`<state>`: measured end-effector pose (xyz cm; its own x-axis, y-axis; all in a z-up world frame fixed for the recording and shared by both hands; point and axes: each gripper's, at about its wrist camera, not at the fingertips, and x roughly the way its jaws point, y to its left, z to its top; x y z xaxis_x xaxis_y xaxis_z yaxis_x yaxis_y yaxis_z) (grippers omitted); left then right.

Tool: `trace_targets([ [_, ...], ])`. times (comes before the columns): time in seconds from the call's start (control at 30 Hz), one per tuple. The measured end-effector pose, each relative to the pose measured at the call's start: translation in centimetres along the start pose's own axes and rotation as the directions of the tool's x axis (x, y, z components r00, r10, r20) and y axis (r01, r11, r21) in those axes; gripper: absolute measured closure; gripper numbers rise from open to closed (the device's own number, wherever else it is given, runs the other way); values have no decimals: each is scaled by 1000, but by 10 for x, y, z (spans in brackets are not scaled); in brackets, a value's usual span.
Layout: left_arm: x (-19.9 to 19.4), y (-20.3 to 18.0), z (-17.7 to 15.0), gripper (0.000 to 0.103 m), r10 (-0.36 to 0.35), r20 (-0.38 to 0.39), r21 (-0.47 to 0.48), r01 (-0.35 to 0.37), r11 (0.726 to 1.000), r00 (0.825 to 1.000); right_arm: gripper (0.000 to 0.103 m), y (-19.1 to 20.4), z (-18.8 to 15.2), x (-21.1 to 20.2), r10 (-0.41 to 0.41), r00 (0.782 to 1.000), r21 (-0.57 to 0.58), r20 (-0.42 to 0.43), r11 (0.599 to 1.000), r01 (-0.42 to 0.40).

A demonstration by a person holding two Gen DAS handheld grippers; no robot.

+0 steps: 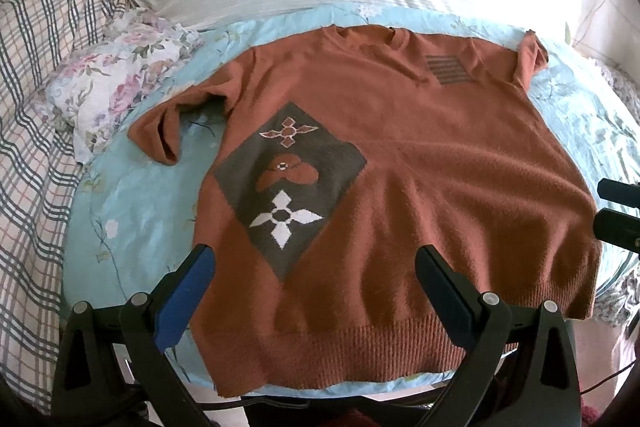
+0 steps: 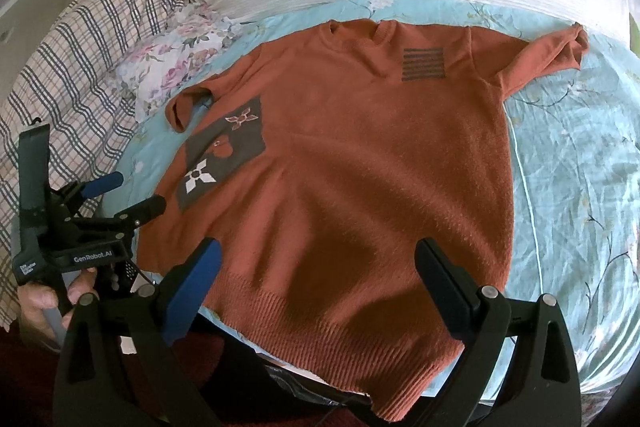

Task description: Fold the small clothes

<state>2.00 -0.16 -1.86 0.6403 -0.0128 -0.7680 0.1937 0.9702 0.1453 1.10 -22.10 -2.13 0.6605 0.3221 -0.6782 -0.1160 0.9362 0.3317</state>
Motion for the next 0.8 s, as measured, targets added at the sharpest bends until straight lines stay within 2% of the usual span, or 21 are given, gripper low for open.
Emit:
trace_targets([
  [0.23,11,-5,6,3,-5,-10,16,5,1000,1000,6,-9,4,7,8,1000,20,-7,1000,-8],
  [0.37,19,-4,12,3,-25,-21,7,25,1000,999,6,-19,11,7,18,1000,32,18,999,-18],
  [0.47,25,-2,18,3,-30,-29,-8,30,1000,999,6,-31,20,6,-7,999,49,37,999,5],
  [0.7,45,12,36,3,-19,-43,-61,16,998,999,12,-90,56,0,-28,995,147,94,989,14],
  [0.8,51,18,45,3,-11,-40,-82,7,997,999,19,-123,80,-7,-74,988,169,134,984,50],
])
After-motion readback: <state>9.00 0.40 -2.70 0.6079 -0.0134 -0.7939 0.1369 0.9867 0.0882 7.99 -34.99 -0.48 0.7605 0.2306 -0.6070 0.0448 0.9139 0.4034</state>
